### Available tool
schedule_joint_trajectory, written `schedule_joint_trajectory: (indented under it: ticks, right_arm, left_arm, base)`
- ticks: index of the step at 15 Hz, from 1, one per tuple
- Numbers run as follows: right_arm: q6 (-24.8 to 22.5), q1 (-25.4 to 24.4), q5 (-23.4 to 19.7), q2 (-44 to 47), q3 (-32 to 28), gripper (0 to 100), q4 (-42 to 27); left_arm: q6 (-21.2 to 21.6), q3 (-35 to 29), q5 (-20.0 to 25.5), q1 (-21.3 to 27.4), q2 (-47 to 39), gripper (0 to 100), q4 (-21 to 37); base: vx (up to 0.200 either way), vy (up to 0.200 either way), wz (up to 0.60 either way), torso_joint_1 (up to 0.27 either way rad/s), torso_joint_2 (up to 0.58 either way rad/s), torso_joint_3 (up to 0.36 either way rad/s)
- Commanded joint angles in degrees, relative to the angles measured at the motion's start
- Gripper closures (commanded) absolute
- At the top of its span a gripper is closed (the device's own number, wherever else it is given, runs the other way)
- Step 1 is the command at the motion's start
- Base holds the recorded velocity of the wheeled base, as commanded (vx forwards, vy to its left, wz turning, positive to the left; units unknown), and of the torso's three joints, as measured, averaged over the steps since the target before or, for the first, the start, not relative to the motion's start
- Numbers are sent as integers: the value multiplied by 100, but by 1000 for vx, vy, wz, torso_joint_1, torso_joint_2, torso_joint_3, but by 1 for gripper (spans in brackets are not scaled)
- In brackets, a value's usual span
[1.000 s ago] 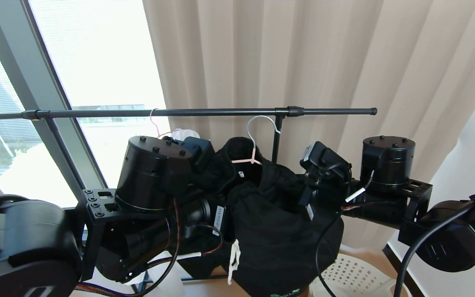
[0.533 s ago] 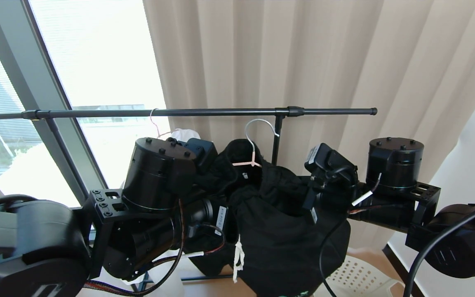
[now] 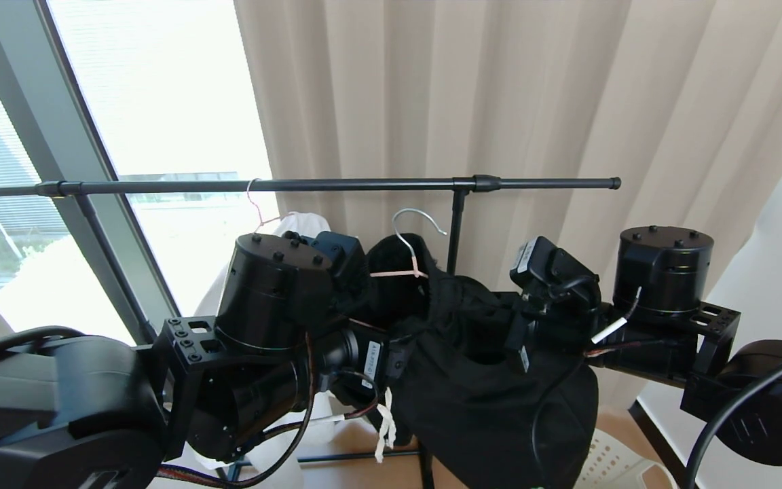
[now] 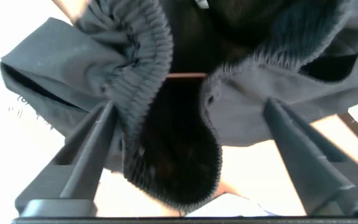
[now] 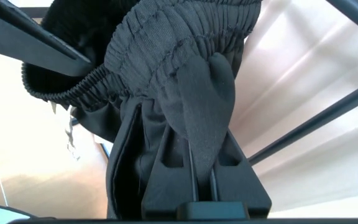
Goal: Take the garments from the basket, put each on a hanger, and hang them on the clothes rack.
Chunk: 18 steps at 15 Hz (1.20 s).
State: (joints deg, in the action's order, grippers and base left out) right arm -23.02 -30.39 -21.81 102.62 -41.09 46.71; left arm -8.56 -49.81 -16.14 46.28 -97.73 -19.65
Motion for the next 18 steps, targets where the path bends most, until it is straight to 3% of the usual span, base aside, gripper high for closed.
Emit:
schedule_joint_trajectory:
  ticks: [1,8,18]
  right_arm:
    - [-45,-2,-8,-32,23,100,4]
    - [-80,-46,-306,-181,110,100,4]
    - [-71,130,-614,-128,66,100,4]
  left_arm:
    - [-14,6,6,22,-62,0,-74]
    - [3,94,32,39,-246,0,-610]
    - [214,841,32,101,993,0,-575]
  base:
    - [0,0,0,0,0,0]
    - [0,0,0,0,0,0]
    - [0,0,0,0,0,0]
